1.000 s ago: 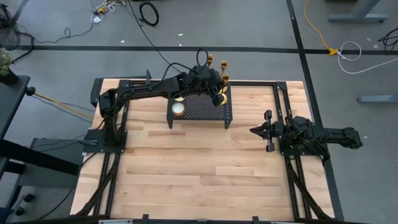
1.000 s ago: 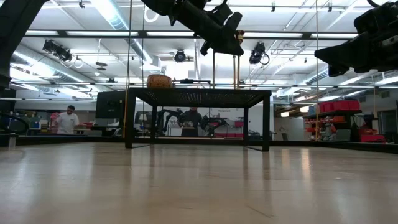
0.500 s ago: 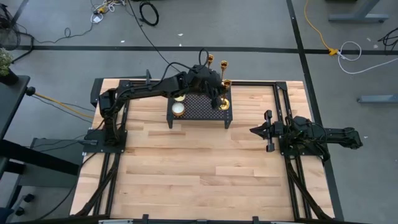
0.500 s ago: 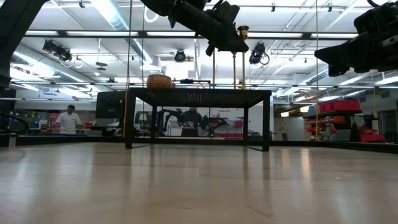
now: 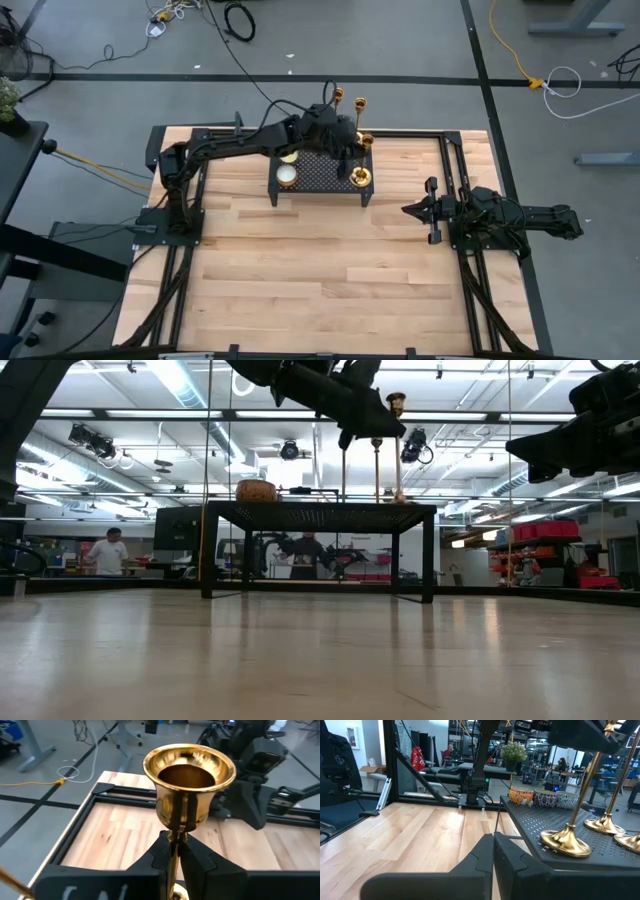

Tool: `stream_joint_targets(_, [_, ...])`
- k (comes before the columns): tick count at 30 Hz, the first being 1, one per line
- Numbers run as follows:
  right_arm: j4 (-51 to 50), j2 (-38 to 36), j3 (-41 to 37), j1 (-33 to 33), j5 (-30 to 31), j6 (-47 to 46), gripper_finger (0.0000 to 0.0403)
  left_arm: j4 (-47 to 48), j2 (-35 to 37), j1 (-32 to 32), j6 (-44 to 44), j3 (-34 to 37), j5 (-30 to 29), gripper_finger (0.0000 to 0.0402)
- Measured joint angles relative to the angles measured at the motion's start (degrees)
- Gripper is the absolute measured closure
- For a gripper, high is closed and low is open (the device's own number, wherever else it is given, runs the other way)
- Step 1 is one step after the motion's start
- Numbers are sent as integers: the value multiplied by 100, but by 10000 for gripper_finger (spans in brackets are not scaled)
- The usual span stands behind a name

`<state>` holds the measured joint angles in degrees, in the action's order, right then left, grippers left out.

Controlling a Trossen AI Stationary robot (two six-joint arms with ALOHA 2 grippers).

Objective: Pick & Place candle stick holders
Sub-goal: Adjust the candle holders on the shelf

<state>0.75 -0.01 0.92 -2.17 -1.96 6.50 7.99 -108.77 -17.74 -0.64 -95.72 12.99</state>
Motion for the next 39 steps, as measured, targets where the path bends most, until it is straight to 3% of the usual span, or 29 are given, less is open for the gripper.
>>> stream_joint_targets(12, [2,0,0,0,-1,0,389,3,0,-2,2,0,281,369])
stream_joint_targets(39, [2,0,0,0,-2,0,389,83,31,-2,0,-2,248,369])
